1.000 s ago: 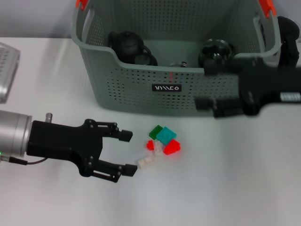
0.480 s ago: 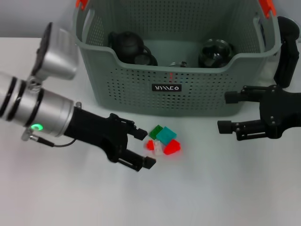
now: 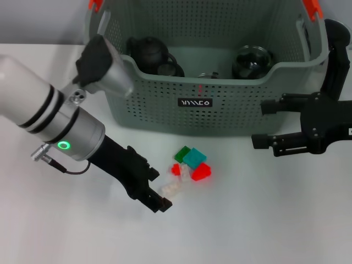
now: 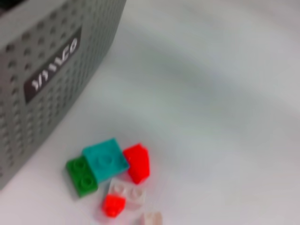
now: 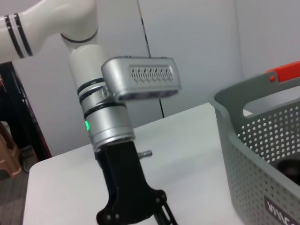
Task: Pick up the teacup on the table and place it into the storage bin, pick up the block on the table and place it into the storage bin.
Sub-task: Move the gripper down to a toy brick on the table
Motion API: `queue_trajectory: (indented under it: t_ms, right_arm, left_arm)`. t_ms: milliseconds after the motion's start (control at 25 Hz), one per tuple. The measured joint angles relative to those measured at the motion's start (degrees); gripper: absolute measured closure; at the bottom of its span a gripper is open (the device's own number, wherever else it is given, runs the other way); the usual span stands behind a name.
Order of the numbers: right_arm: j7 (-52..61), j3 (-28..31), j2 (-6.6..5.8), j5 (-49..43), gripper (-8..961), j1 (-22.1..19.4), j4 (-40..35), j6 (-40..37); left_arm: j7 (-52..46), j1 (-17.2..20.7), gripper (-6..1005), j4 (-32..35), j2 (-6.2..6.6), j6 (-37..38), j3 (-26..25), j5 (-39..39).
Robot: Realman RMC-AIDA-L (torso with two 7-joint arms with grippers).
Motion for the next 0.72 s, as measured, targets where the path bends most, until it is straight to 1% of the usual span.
queue_trajectory:
  t_ms: [160, 200, 240, 280, 480, 680, 720]
  right_arm:
    - [0.0, 0.0, -0.03, 0.0, 28, 0.5, 0.1, 0.9]
    - [0.0, 0.0, -0.03, 0.0, 28, 0.6, 0.2, 1.0]
    - [0.0, 0.0, -0.04, 0.0, 28, 0.9, 0.4, 1.0]
    - [0.0, 0.0, -0.04, 0.0, 28, 1.1, 0.5, 1.0]
    - [-0.1, 0.0, -0.05, 0.0, 28, 1.7, 0.7, 1.1]
    - [-0.5, 0.0, -0.05, 0.0, 29, 1.9, 0.9, 1.6]
    - [-0.5, 0.0, -0.05, 0.0, 29, 1.9, 0.9, 1.6]
  left_arm:
    - [-3.5, -0.1, 165, 2.9, -1.61, -1.0, 2.1, 3.5]
    - [-3.5, -0.1, 167, 2.9, -1.61, -1.0, 2.1, 3.5]
    - [-4.3, -0.1, 170, 3.5, -1.88, -1.6, 2.7, 4.1]
    - [-7.0, -0.2, 172, 4.2, -2.15, -4.0, 5.3, 5.0]
    - [-11.0, -0.3, 183, 4.2, -2.09, -7.5, 10.1, 6.0]
    - [-16.4, -0.4, 195, 4.3, -2.23, -11.1, 16.9, 8.8]
    - [-16.4, -0.4, 197, 4.3, -2.23, -11.1, 16.9, 8.8]
